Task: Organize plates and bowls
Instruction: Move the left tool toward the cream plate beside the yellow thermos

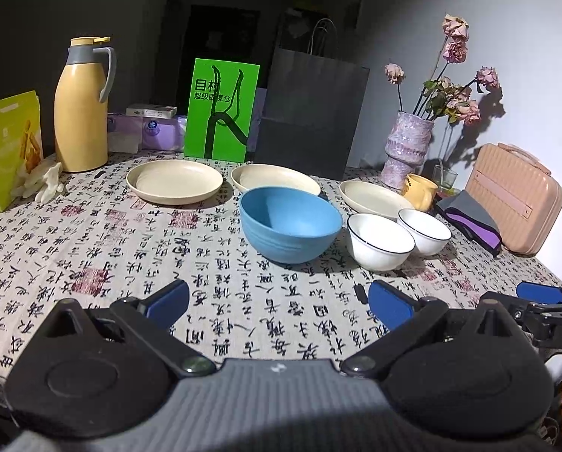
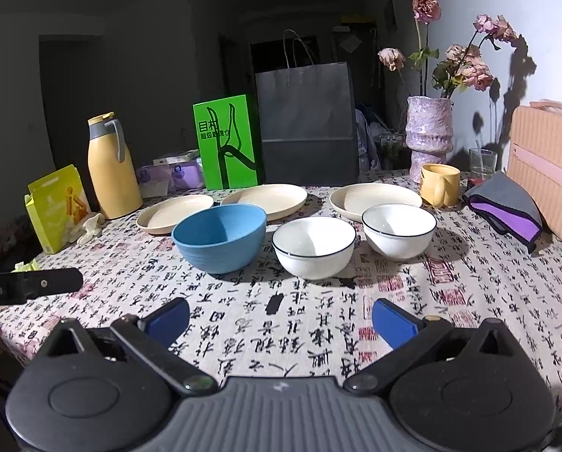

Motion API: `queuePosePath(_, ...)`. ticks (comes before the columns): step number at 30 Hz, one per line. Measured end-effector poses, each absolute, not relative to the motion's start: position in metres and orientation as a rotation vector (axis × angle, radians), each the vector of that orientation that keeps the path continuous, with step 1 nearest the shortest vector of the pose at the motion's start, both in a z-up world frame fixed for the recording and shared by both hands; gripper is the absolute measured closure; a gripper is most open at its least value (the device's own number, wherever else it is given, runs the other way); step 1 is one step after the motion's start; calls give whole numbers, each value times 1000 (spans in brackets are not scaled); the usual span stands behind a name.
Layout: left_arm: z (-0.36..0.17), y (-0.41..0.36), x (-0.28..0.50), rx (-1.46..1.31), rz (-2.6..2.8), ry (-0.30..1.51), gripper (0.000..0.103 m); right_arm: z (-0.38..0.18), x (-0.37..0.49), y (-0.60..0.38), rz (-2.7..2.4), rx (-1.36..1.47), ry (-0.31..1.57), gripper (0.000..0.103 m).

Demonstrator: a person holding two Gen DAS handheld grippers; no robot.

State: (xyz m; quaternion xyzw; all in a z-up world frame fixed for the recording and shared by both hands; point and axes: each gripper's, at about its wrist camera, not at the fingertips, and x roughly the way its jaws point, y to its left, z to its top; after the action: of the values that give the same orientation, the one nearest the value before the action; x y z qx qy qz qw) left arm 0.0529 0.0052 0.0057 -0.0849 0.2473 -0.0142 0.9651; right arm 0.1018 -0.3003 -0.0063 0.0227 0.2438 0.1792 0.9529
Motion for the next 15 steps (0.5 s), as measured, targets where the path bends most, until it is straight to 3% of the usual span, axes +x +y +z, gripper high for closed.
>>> queuePosePath(15,17,5,92,-162,-20,518,0,0,146,-294,385,69,510,0)
